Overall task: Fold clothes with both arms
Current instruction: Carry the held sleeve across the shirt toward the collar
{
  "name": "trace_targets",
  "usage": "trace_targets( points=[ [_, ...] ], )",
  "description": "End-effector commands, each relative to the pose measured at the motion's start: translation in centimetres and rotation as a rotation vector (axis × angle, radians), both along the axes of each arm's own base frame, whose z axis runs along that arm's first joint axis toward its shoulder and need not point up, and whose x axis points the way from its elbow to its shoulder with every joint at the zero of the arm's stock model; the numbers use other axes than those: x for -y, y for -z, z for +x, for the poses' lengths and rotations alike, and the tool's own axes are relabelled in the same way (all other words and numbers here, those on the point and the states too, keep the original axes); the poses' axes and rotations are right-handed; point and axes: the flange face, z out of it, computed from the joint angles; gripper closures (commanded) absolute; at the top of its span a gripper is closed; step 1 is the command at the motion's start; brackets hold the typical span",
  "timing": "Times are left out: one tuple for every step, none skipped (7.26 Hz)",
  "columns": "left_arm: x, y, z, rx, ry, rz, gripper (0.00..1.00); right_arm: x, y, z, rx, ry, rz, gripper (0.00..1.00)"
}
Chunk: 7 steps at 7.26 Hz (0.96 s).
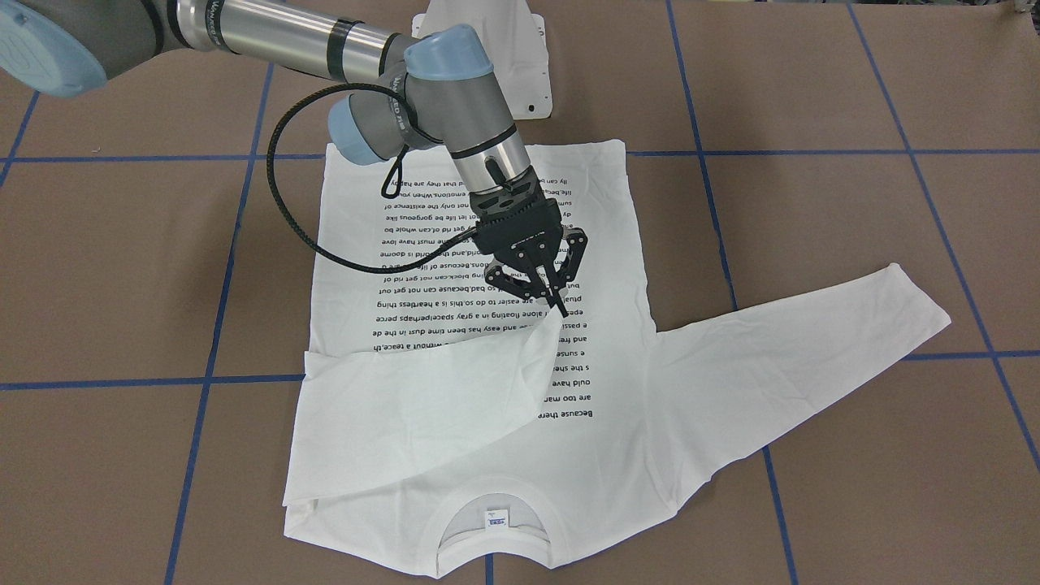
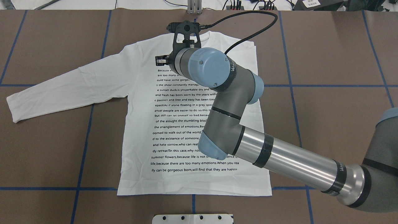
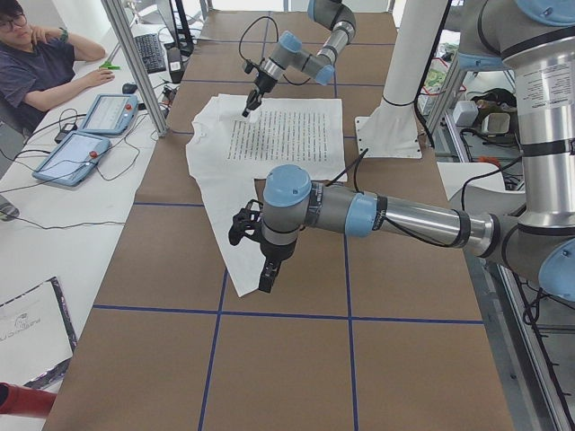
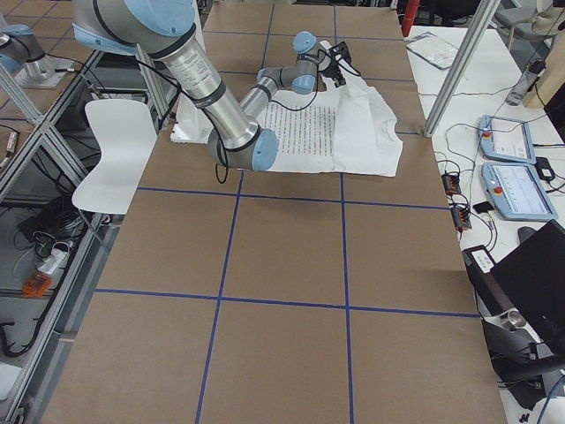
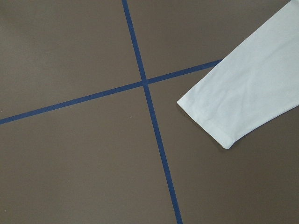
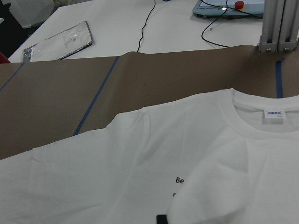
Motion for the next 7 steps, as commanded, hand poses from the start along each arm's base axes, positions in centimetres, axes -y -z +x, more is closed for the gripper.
trace_targets(
  points=[
    [-0.2, -0.2, 0.0, 0.001, 0.001, -0.005, 0.00, -3.7, 0.3, -2.9, -0.005, 0.013, 0.014, 1.00],
    [-0.2, -0.3, 0.0, 0.000, 0.000, -0.007, 0.00, -4.8, 0.6, -4.0, -0.008, 0.025, 0.015, 1.00],
    [-0.3, -0.4, 0.0, 0.000, 0.000, -0.010, 0.00, -6.4, 0.1, -5.4, -0.019, 0.042, 0.014, 1.00],
    [-0.3, -0.5, 0.0, 0.000, 0.000, -0.012, 0.00, -7.6, 0.2, -6.2, -0.021, 0.051, 0.017, 1.00],
    [-0.3, -0.6, 0.0, 0.000, 0.000, -0.015, 0.00, -8.7, -0.1, -7.0, -0.044, 0.061, 0.011, 1.00],
    [-0.3, -0.6, 0.0, 0.002, 0.000, -0.015, 0.00, -8.8, -0.5, -7.3, -0.068, 0.062, 0.001, 0.31],
    [-0.3, -0.8, 0.0, 0.003, -0.001, -0.015, 0.00, -8.7, -1.0, -7.5, -0.128, 0.048, -0.016, 0.00]
  ],
)
